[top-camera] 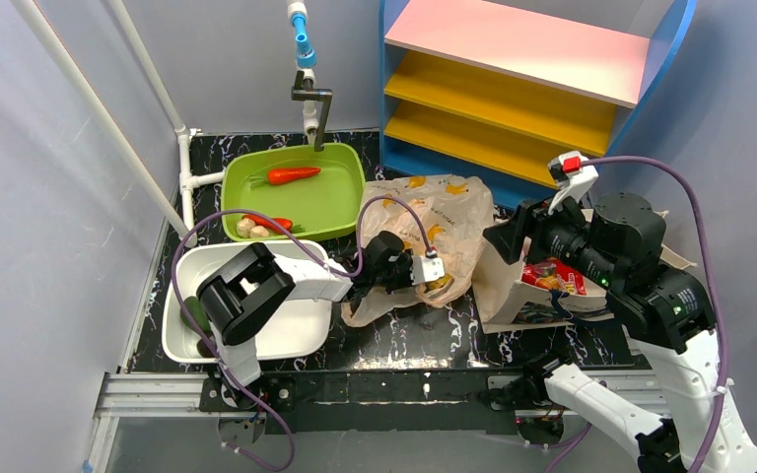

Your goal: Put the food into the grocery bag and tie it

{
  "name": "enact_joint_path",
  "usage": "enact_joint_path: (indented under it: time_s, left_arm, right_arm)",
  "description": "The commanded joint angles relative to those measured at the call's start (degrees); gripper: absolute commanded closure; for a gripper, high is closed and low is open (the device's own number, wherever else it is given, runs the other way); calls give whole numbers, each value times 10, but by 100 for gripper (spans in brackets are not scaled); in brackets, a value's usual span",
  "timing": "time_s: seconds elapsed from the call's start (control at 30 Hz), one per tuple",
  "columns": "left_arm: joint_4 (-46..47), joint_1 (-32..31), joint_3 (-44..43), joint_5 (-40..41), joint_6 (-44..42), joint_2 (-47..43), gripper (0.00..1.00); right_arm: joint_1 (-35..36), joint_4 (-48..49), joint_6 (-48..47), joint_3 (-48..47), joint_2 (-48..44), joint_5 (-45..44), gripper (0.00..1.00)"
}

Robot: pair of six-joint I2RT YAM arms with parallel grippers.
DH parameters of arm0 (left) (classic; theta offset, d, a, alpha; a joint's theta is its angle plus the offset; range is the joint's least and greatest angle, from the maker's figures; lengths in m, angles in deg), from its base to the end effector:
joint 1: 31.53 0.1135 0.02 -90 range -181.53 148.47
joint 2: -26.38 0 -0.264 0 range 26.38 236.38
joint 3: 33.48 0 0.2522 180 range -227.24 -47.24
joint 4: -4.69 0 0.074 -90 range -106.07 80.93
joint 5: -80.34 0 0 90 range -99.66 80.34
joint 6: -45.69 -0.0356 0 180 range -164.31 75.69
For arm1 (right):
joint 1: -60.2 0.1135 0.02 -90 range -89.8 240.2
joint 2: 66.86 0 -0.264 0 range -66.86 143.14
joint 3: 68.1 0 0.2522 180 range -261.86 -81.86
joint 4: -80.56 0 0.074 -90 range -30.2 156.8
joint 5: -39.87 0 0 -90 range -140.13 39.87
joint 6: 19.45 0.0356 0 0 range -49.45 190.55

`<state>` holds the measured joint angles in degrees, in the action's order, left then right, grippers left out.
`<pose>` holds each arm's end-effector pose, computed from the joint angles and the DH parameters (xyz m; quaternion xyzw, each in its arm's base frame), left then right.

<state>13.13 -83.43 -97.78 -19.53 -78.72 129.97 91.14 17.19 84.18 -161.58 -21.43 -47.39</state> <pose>0.2240 -0.2956 0.1545 0.6236 0.6031 -0.1487 0.4746 0.0926 0.0575 0.4602 -0.1339 0.7836 0.2475 0.5539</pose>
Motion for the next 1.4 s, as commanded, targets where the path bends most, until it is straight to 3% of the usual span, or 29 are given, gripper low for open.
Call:
enact_joint_path:
  time_s: [0.0, 0.83, 1.37]
  left_arm:
    - [-46, 3, -22, -1, 10, -51, 100]
    - [-348, 3, -150, 26, 30, -262, 100]
    - [-374, 46, -269, -51, 160, -293, 100]
  right_arm:
    - [4, 24, 4, -22, 4, -13, 34]
    - [3, 146, 2, -36, 63, -50, 34]
    - [3, 208, -33, -59, 72, -130, 33]
